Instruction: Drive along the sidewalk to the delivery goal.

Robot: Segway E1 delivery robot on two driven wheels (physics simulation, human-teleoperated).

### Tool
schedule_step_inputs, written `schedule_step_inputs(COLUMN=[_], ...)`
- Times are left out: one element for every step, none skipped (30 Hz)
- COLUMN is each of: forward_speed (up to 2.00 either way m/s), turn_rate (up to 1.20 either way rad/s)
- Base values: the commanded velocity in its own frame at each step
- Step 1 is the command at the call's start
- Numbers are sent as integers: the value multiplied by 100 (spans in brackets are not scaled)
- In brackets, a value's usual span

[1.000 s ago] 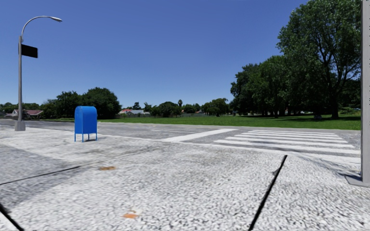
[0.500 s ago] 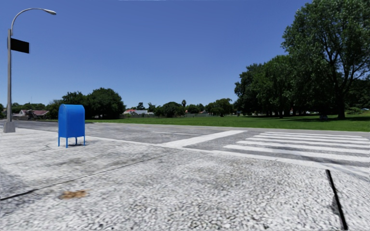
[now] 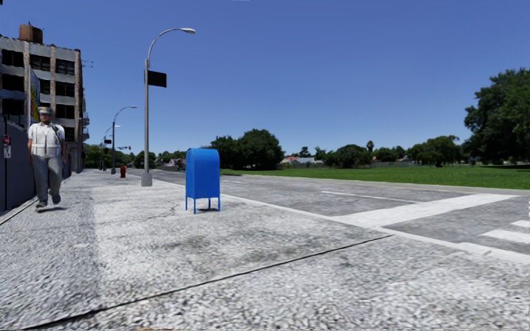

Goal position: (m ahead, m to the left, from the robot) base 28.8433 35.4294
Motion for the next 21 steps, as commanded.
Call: schedule_step_inputs(forward_speed=[200, 200, 200, 200, 200, 200, 200, 200, 200, 200, 200, 200, 200, 200, 200, 200, 200, 200, 200, 200, 200], turn_rate=[77, 29, 29, 13, 9, 9, 9, 8, 8, 8, 7, 7, 3, 2, 2, 2, 2, 2, 7, 57, 96])
